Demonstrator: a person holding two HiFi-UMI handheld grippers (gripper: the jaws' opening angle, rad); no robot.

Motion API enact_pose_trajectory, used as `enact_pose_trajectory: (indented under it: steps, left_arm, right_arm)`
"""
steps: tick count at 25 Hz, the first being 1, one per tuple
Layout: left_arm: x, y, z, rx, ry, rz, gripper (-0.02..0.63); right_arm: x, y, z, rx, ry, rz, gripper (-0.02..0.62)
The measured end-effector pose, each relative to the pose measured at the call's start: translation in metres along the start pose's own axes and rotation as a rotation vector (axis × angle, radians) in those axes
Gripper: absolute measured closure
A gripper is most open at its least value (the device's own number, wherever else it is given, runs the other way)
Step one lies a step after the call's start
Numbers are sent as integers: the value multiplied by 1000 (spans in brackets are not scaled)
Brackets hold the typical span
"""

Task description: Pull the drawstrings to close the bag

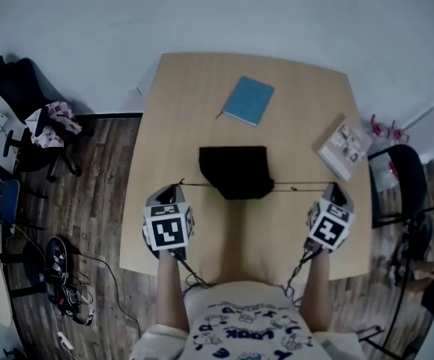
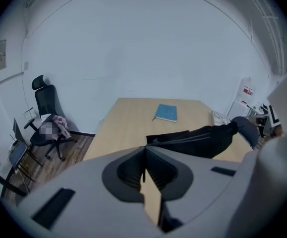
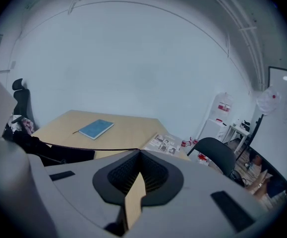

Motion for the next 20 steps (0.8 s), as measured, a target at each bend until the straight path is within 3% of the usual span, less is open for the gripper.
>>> enact_pose_trajectory:
  steps: [7, 20]
  left_arm:
    - [1, -1, -10, 43, -57, 9, 603]
    - [0, -16, -18, 129, -155, 83, 603]
  right_arm:
    - [0, 3, 4, -45, 64, -21, 595]
    - [11, -12, 13, -83, 155, 35, 595]
Point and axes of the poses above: the fingertips, and each gripper's own axes: x backward along the fingers, z to its right, y out of its underside, the point moved 8 cm from there along x, backward along the fingers, and after that the axes turned 12 degrees about x, right-handed, at the moved point
